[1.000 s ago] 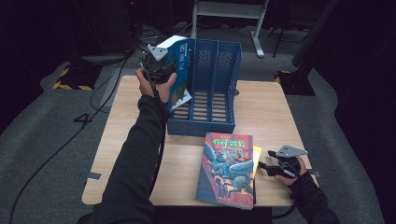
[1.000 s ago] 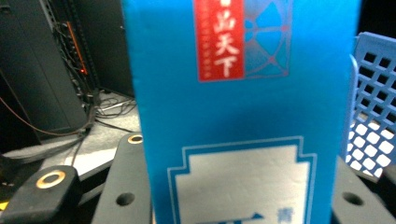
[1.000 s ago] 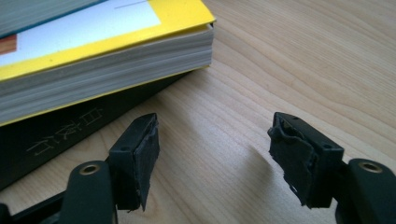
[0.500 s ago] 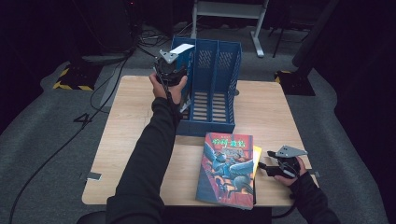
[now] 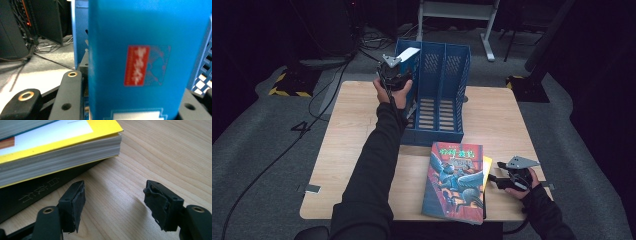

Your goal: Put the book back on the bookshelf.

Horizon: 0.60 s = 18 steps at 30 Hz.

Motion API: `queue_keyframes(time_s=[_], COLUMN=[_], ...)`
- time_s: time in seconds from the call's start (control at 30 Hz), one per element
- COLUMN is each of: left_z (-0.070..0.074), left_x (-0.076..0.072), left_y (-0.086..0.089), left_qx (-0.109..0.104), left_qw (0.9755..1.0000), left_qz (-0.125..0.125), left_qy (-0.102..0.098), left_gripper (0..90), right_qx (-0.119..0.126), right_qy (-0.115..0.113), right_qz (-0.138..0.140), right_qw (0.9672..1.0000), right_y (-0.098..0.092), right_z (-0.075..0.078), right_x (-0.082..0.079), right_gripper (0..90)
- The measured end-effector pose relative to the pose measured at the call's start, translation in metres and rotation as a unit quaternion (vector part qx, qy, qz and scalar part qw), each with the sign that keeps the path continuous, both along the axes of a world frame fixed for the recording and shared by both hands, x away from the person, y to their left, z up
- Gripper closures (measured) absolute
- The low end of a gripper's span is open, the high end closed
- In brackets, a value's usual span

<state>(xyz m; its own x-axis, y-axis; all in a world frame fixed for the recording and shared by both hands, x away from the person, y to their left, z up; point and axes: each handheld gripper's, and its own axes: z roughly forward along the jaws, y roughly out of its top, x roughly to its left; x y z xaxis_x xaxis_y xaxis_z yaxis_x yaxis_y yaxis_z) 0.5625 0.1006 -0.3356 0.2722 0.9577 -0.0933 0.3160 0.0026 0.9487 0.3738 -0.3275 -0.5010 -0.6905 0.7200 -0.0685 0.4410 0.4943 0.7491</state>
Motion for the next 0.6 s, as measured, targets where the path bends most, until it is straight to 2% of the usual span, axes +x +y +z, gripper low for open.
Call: queue_keyframes(time_s=[0.07, 0.33, 0.5, 0.6], left_z=[-0.001, 0.006, 0.008, 0.015], left_x=[0.0, -0.005, -0.009, -0.014], left_y=[0.002, 0.007, 0.008, 0.008], left_qx=[-0.001, 0.02, 0.027, 0.048], left_qw=[1.0, 0.9993, 0.9989, 0.998], left_qz=[0.0, -0.003, -0.008, -0.015], left_qy=[0.008, 0.031, 0.038, 0.038], left_gripper=[59.4, 59.5, 58.4, 57.4], right_qx=[0.0, -0.002, -0.003, -0.003], right_qy=[0.0, -0.001, -0.002, 0.0], right_qz=[0.0, 0.001, -0.002, -0.001], right_qw=[1.0, 1.0, 1.0, 1.0], right_y=[0.0, 0.001, 0.0, 0.001], right_z=[0.0, 0.0, 0.001, 0.001], right_x=[0.0, 0.0, -0.001, -0.001], right_gripper=[33.6, 33.7, 33.7, 34.1])
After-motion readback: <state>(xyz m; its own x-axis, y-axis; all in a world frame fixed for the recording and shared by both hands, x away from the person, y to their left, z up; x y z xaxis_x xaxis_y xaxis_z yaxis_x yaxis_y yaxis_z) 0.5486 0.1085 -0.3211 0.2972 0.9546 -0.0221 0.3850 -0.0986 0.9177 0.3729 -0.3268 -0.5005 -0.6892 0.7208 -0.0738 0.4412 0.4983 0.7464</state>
